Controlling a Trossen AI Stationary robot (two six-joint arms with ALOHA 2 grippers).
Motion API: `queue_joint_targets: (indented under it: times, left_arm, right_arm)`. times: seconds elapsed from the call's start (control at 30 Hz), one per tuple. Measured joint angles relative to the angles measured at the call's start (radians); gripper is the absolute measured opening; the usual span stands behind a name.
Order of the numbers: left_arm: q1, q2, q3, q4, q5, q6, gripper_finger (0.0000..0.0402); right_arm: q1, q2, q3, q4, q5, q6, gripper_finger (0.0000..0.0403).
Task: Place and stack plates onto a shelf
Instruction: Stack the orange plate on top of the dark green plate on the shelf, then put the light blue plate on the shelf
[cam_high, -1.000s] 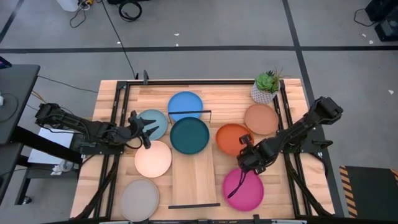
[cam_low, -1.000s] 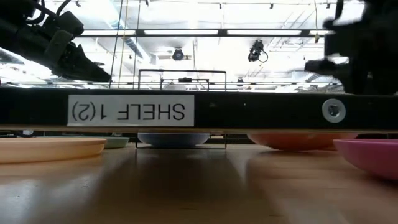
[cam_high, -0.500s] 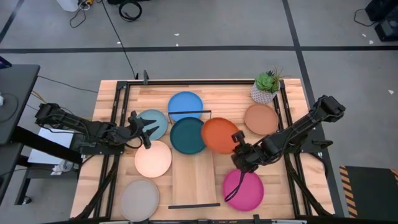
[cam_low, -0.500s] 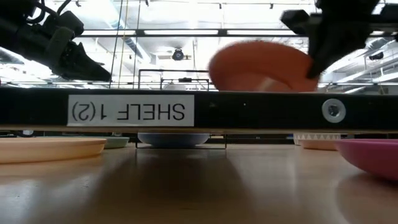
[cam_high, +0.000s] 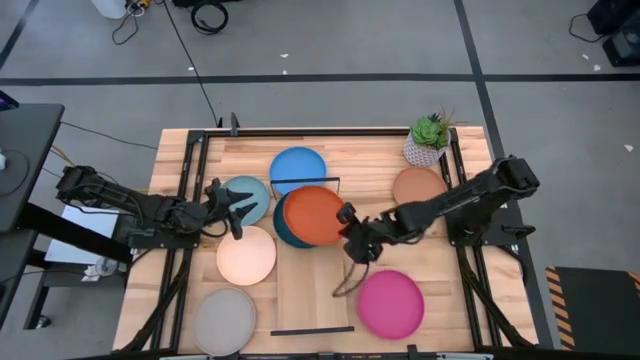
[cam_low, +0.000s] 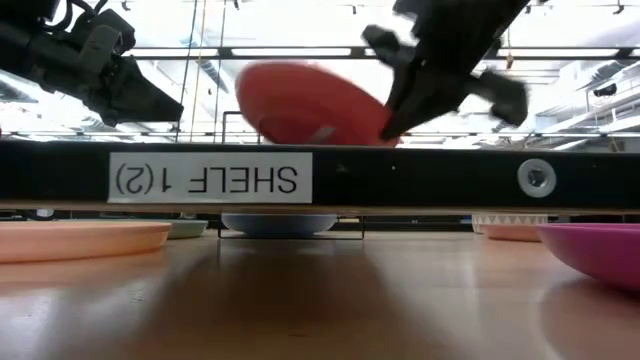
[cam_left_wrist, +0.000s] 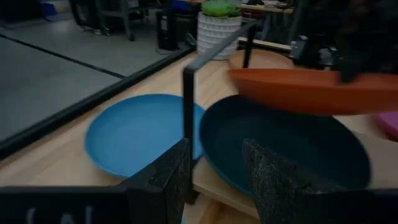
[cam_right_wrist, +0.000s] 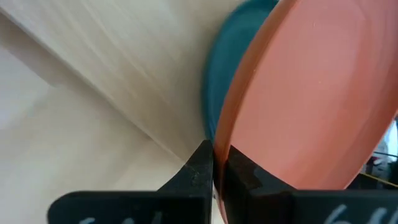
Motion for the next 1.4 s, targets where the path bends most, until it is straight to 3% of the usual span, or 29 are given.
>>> queue_joint_targets:
  times: [0.17, 0.4, 0.6, 0.8, 0.97, 1.17, 1.4]
  left_arm:
    - [0.0, 0.0, 0.0, -0.019, 0.06, -0.046, 0.0156]
    - [0.0, 0.0, 0.0, -0.019, 0.06, -0.046, 0.0156]
    - [0.0, 0.001, 0.0, -0.037, 0.041, -0.026, 0.0156]
    - [0.0, 0.001, 0.0, -0.056, 0.033, -0.026, 0.0156]
    - [0.0, 0.001, 0.0, -0.062, 0.033, -0.026, 0.0156]
    - [0.019, 0.023, 0.001, -0.113, 0.082, -0.112, 0.0156]
    - [0.135, 0.182, 0.005, -0.124, 0.208, -0.178, 0.0156]
  right_arm:
    - [-0.059, 0.051, 0.0, 0.065, -0.013, -0.058, 0.0026]
    - [-0.099, 0.076, 0.0, 0.084, -0.057, -0.077, 0.0072]
    - [-0.07, 0.026, 0.022, 0.098, -0.048, -0.092, 0.0102]
    - [-0.045, 0.02, 0.042, 0.067, -0.011, -0.048, 0.0106]
    - [-0.059, 0.02, 0.027, 0.049, -0.112, 0.009, 0.0106]
    - [-0.016, -0.017, 0.027, -0.051, 0.084, 0.054, 0.0106]
    - [-0.004, -0.072, 0.027, -0.219, 0.097, 0.338, 0.0105]
